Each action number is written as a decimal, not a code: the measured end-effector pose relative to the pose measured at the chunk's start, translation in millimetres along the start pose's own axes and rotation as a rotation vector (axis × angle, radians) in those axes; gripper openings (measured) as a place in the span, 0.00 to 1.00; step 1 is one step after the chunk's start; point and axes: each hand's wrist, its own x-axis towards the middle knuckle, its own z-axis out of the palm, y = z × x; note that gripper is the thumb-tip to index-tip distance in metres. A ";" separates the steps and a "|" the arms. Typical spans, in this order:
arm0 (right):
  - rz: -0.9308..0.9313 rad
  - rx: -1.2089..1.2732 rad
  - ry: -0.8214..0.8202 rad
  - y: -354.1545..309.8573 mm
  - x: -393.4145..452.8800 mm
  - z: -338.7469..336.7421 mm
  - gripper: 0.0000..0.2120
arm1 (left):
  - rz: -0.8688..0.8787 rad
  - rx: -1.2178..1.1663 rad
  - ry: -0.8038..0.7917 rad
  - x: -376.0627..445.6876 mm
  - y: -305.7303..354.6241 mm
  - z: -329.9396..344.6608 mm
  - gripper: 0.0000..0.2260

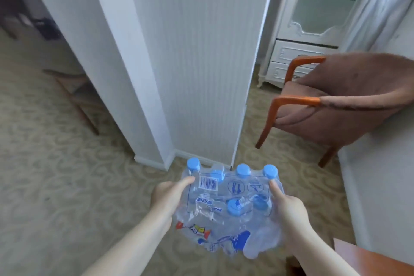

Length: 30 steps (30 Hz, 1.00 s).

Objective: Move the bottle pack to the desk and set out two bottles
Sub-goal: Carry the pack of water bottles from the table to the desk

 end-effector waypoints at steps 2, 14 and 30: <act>-0.014 -0.038 -0.092 -19.1 -7.5 59.0 0.37 | 0.012 -0.024 0.100 18.6 5.8 -56.7 0.18; -0.118 -0.211 -0.502 -131.1 -65.0 339.2 0.25 | -0.057 -0.293 0.531 106.5 18.9 -301.8 0.15; -0.301 -0.446 -0.789 -291.7 -59.9 626.8 0.23 | -0.121 -0.615 0.776 240.5 90.8 -458.2 0.15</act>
